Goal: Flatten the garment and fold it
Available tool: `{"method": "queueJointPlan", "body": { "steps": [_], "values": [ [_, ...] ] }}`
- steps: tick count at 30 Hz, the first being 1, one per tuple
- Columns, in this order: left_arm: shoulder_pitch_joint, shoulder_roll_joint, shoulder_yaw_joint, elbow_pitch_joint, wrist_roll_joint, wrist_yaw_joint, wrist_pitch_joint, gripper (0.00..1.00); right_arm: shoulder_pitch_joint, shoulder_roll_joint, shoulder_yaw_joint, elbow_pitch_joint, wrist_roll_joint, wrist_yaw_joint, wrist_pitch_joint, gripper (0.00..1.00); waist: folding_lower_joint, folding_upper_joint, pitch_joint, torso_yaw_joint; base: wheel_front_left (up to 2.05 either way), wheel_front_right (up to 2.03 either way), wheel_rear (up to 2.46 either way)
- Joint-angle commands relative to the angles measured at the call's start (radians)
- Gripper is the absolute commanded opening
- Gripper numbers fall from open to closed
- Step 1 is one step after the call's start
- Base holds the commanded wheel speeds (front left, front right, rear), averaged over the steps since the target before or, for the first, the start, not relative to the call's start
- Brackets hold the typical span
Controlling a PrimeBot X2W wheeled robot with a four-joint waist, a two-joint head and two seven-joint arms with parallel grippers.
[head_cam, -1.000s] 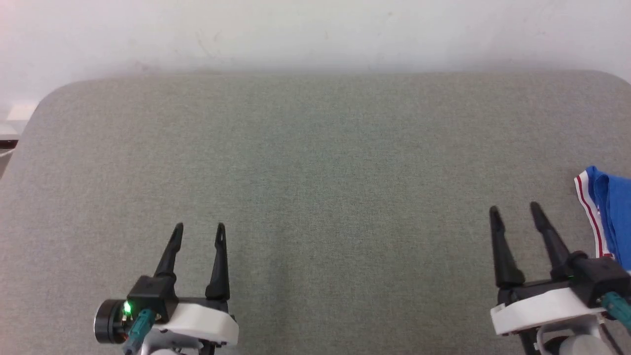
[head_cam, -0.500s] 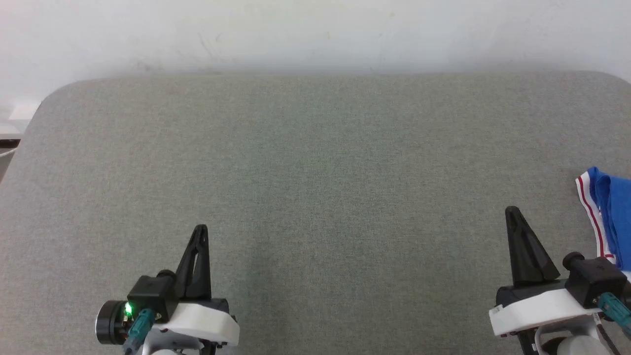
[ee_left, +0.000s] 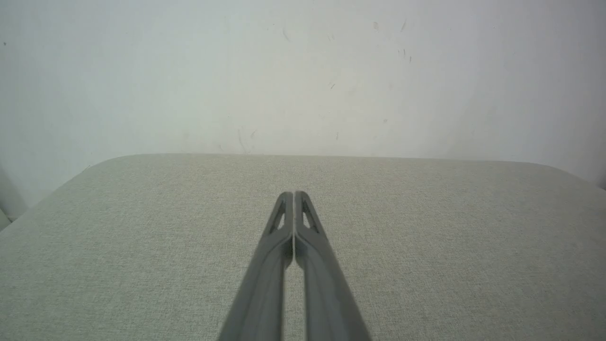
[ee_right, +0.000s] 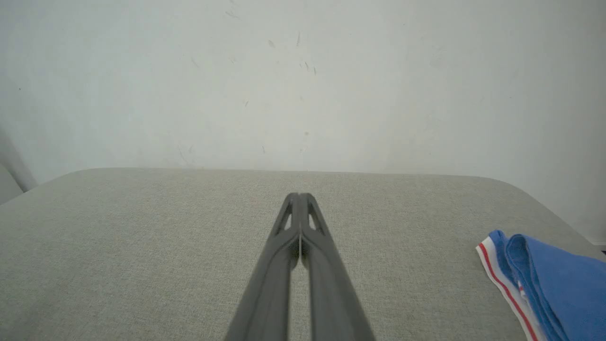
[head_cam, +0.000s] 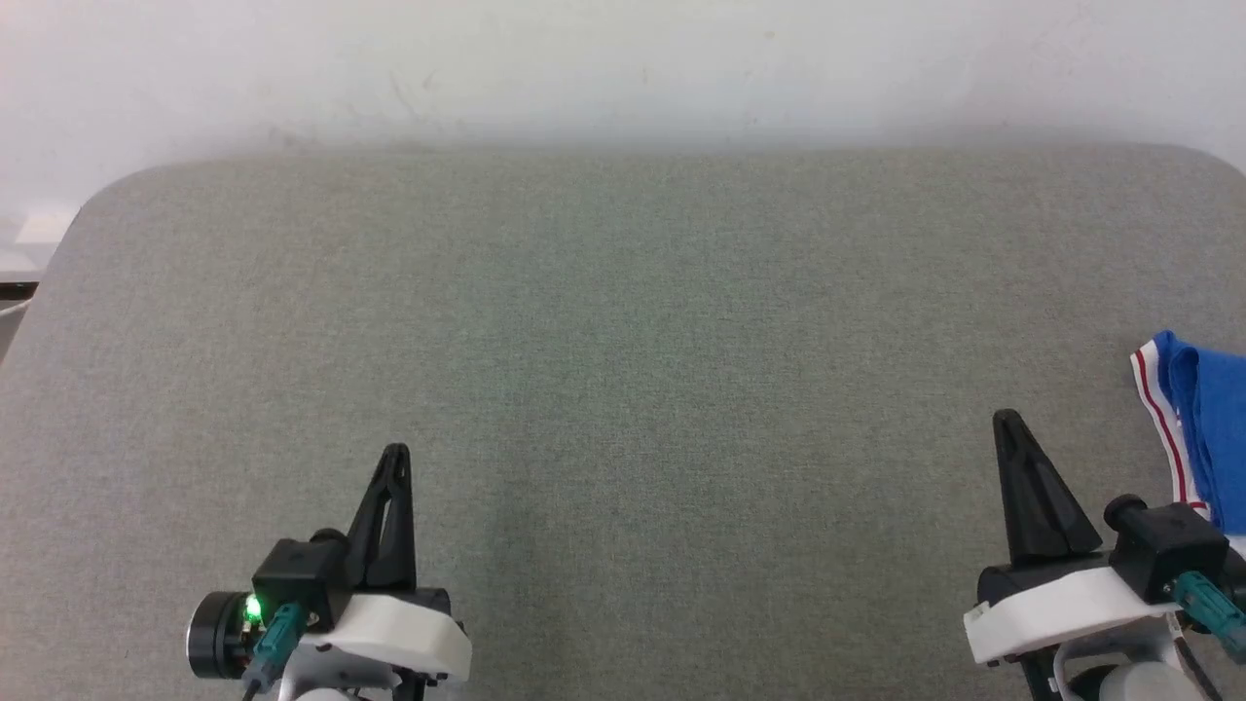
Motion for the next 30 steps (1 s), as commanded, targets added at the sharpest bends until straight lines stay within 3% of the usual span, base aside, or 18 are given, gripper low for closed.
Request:
{"method": "queueJointPlan", "body": {
  "steps": [1, 30],
  "values": [
    [0.0, 0.0, 0.004, -0.005, 0.008, 0.0, 0.004, 0.0, -0.002, 0.001, 0.003, -0.004, -0.007, 0.0, 0.007, 0.0, 0.0, 0.0, 0.0, 0.0, 0.0, 0.0, 0.0],
    [0.001, -0.001, 0.016, -0.027, 0.032, 0.0, 0.063, 0.0, -0.004, 0.003, 0.008, -0.016, -0.036, -0.001, 0.062, 0.0, 0.0, 0.0, -0.016, -0.009, 0.0, 0.0, 0.0]
  ]
}}
